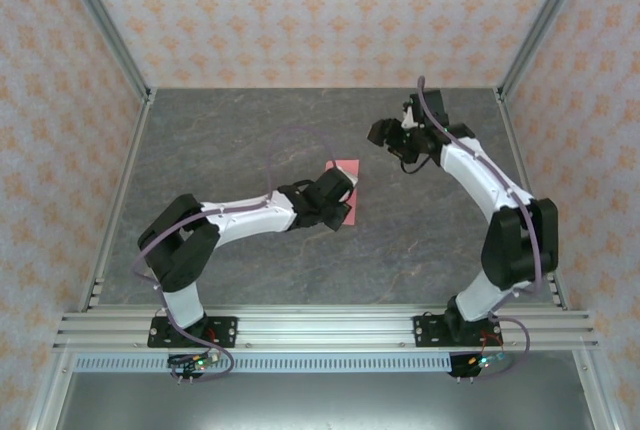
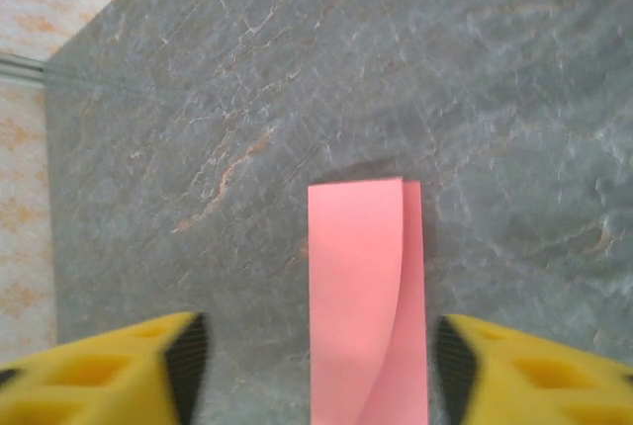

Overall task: Fold a paper plane with a square sheet of paper (fold left side to right side)
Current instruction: Fold the triangle a second time at the center of the table.

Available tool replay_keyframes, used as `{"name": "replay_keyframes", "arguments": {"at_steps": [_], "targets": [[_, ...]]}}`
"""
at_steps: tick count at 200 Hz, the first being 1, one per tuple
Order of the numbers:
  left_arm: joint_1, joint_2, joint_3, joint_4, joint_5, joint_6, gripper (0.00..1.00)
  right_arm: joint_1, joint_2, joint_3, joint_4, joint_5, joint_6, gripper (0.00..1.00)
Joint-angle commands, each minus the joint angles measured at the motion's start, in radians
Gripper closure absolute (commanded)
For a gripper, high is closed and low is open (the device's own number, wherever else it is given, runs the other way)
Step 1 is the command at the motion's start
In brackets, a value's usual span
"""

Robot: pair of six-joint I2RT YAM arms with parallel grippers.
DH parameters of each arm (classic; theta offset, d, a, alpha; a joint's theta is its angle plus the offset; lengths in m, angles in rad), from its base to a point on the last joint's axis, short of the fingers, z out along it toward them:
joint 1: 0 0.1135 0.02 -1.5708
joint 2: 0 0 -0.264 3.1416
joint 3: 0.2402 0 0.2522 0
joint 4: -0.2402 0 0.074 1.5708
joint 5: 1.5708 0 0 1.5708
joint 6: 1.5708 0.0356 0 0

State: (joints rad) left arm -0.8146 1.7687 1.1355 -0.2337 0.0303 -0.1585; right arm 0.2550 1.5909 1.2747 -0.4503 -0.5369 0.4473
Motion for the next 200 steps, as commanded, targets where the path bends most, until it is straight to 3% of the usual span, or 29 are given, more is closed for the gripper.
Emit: {"name": "replay_keyframes", "arguments": {"at_steps": [1, 34, 51, 96, 200], "targets": [[0.037, -0.042, -0.021, 0.047, 0.123, -0.044, 1.0, 0.01, -0.048, -0.14, 0.076, -0.038, 0.018, 0.51], [0.073, -0.039, -0.021, 0.032, 0.171, -0.037, 1.0, 0.096, -0.036, -0.323, 0.206, -0.089, 0.08, 0.87], [0.093, -0.043, -0.032, 0.025, 0.182, -0.038, 1.0, 0.147, 0.001, -0.385, 0.306, -0.104, 0.135, 0.96], [0.124, -0.052, -0.032, 0.008, 0.187, -0.033, 1.0, 0.22, 0.114, -0.391, 0.348, -0.095, 0.163, 0.99], [0.174, 0.015, 0.025, -0.053, 0.174, 0.005, 1.0, 0.225, 0.205, -0.327, 0.103, -0.01, 0.073, 0.98]]}}
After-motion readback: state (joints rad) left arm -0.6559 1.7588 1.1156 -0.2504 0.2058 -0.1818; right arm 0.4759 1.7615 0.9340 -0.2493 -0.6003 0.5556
